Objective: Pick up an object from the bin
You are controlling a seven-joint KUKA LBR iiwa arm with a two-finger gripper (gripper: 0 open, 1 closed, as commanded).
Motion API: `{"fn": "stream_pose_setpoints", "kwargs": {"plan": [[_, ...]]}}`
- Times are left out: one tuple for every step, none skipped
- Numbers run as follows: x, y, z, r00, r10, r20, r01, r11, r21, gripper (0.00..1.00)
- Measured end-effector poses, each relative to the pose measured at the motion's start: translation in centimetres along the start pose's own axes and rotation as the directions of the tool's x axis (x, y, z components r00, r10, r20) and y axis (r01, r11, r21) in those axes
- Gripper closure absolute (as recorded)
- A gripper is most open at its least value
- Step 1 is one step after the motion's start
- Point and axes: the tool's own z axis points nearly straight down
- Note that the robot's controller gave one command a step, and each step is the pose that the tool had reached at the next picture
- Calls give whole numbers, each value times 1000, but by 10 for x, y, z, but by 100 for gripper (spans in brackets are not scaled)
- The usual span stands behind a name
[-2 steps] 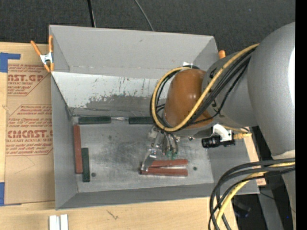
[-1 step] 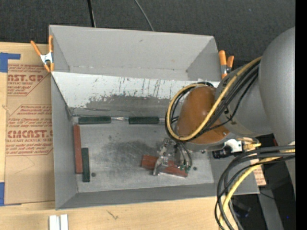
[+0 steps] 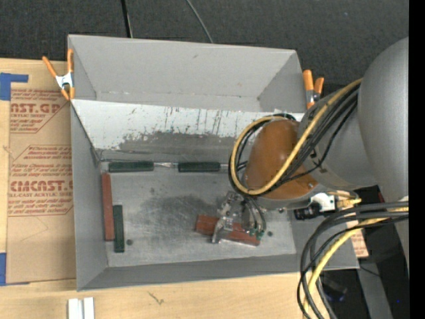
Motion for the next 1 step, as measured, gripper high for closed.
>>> {"fn": "stream_pose_setpoints", "kwargs": {"plan": [[-13,5,-147,997,73,-7,-73,997,5,100]]}}
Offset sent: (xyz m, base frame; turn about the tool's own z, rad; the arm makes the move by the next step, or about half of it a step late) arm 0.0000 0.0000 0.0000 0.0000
